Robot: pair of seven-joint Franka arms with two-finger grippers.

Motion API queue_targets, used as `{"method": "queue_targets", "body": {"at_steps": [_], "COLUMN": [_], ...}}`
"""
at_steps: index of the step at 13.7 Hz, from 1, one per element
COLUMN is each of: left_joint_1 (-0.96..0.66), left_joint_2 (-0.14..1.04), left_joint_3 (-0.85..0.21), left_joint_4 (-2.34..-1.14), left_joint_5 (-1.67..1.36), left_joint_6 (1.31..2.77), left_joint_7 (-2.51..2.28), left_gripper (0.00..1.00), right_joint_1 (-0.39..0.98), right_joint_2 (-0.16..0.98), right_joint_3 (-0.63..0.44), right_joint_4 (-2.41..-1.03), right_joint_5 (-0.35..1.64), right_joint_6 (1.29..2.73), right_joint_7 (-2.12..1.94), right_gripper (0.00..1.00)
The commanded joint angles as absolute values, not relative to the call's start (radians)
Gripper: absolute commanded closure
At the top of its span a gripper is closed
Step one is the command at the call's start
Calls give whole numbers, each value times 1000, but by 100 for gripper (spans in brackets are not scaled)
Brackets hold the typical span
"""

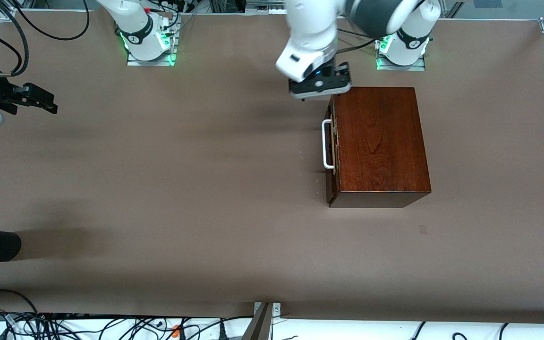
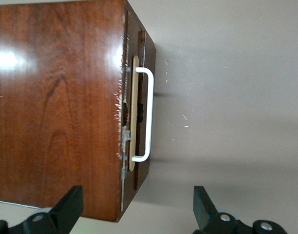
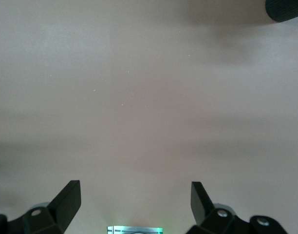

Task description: Open drawer, take yellow block, close drawer

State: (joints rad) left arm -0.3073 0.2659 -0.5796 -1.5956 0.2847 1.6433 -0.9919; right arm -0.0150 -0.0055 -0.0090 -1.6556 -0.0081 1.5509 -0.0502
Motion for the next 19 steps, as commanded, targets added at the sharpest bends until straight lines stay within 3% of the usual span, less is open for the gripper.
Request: {"method": "queue_targets", "body": {"at_steps": [1, 12, 19], "left_joint_1": [-342, -344, -331], "left_joint_2": [368, 554, 601], "left_joint_3": [-580, -575, -569], "left_joint_4": [-1549, -1555, -1557], "left_joint_5": [360, 465, 503], "left_joint_6": [1660, 1704, 1712], "left_joint_7": [-1008, -868, -848], "left_gripper": [0, 0, 0], "right_joint_1": [-32, -32, -32], "right_joint_2": [-5, -5, -5], "right_joint_3": [6, 6, 6], "right_joint_4": [-1647, -1647, -1647], "right_joint_5": [-21, -21, -21], "right_joint_6": [1540, 1539, 1539], "right_joint_7": [-61, -61, -61], "right_gripper": [0, 0, 0]}}
